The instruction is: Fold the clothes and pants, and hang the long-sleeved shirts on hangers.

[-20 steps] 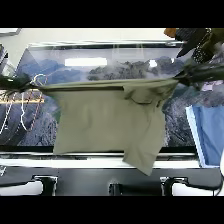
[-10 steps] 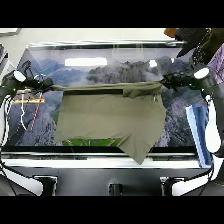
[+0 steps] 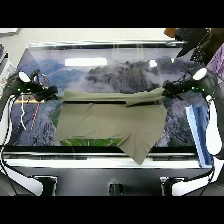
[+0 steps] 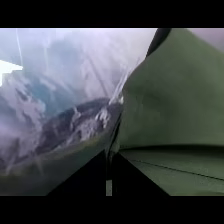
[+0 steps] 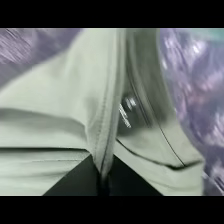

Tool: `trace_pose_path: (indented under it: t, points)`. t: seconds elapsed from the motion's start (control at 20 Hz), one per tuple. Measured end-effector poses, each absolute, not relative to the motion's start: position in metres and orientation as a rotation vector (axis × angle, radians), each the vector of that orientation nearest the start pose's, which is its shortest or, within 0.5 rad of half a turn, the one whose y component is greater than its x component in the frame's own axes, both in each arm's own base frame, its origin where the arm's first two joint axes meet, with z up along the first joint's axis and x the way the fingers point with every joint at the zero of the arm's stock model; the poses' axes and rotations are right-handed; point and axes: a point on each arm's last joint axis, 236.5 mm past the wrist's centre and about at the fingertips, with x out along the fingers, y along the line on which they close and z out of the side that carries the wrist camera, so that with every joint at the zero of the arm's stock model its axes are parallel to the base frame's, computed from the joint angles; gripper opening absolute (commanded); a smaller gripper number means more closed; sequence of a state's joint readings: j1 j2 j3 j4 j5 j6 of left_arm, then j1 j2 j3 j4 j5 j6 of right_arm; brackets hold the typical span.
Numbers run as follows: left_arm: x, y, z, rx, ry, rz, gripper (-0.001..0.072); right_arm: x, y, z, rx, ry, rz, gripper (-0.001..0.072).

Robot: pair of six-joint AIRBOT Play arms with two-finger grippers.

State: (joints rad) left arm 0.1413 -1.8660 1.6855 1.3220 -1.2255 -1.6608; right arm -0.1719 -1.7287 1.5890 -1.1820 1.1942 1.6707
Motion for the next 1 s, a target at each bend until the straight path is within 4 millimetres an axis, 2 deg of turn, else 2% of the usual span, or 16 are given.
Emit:
trace_pose_path:
  t: [0.3, 0.6, 0.7, 0.75, 0.8, 0.85, 0.9, 1.0]
  points:
    - [0.468, 0.002, -0.090, -0.419, 1.514, 0.087, 0.0015, 0.476, -0.009, -0.046, 0.490, 1.375, -0.070, 0.0026]
    - [0.449, -0.006, -0.094, -0.419, 1.591, 0.097, 0.0016, 0.465, -0.020, -0.055, 0.446, 1.420, -0.124, 0.0034]
    - [0.447, -0.008, -0.095, -0.417, 1.601, 0.097, 0.0027, 0.464, -0.022, -0.060, 0.441, 1.432, -0.133, 0.0152]
    - [0.446, -0.009, -0.096, -0.413, 1.605, 0.099, 0.0128, 0.463, -0.024, -0.063, 0.437, 1.439, -0.137, 0.0153]
    - [0.446, -0.009, -0.096, -0.410, 1.608, 0.101, 0.0250, 0.463, -0.023, -0.068, 0.439, 1.448, -0.139, 0.0197]
    - [0.445, -0.008, -0.096, -0.408, 1.611, 0.109, 0.0275, 0.462, -0.023, -0.071, 0.443, 1.455, -0.142, 0.0334]
    - [0.445, -0.009, -0.096, -0.413, 1.611, 0.109, 0.0280, 0.463, -0.022, -0.073, 0.450, 1.457, -0.139, 0.0427]
    - [0.447, -0.007, -0.090, -0.429, 1.598, 0.114, 0.0458, 0.465, -0.020, -0.069, 0.460, 1.447, -0.131, 0.0467]
